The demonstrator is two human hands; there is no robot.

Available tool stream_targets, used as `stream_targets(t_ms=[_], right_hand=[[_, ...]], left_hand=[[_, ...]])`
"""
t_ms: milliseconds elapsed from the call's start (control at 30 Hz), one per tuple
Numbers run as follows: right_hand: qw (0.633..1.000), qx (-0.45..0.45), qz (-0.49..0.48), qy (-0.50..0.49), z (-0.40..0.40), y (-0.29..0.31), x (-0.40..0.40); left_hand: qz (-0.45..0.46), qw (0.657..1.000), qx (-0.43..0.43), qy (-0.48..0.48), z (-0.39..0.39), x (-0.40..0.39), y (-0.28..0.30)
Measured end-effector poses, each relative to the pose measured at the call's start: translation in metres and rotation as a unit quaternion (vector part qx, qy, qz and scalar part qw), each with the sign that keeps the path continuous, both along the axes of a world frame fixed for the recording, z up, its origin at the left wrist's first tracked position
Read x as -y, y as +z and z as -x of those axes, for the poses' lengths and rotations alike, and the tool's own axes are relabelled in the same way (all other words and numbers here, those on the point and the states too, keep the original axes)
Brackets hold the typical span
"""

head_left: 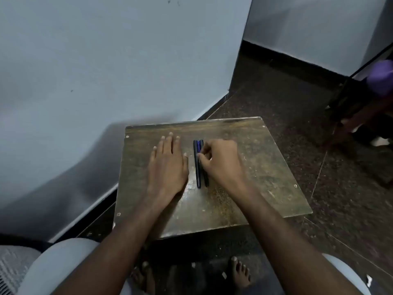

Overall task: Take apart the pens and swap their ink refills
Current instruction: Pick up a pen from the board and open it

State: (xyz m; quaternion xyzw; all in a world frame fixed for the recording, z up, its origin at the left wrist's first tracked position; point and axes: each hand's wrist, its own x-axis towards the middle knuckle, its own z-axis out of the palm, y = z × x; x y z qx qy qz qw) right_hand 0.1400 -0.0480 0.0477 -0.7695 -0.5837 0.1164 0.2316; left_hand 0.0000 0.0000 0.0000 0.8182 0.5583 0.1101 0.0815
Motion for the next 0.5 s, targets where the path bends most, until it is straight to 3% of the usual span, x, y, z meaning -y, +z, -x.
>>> stream_targets(t_ms=[167, 300, 500], right_hand=[[0.997, -0.009, 0.070, -0.030, -0.015, -0.015, -0.006], [0.996, 0.004, 0.077, -0.032, -0.032, -0.017, -0.006], [0.996, -0.007, 0.081, -0.025, -0.035, -0.017, 0.002]], left_hand=[[-0.016, 1.000, 0.007, 0.017, -0.008, -0.013, 0.012], [0.046, 0.994, 0.097, 0.005, -0.012, -0.015, 0.022], [0.080, 0.994, 0.072, 0.007, -0.023, -0.002, 0.027]])
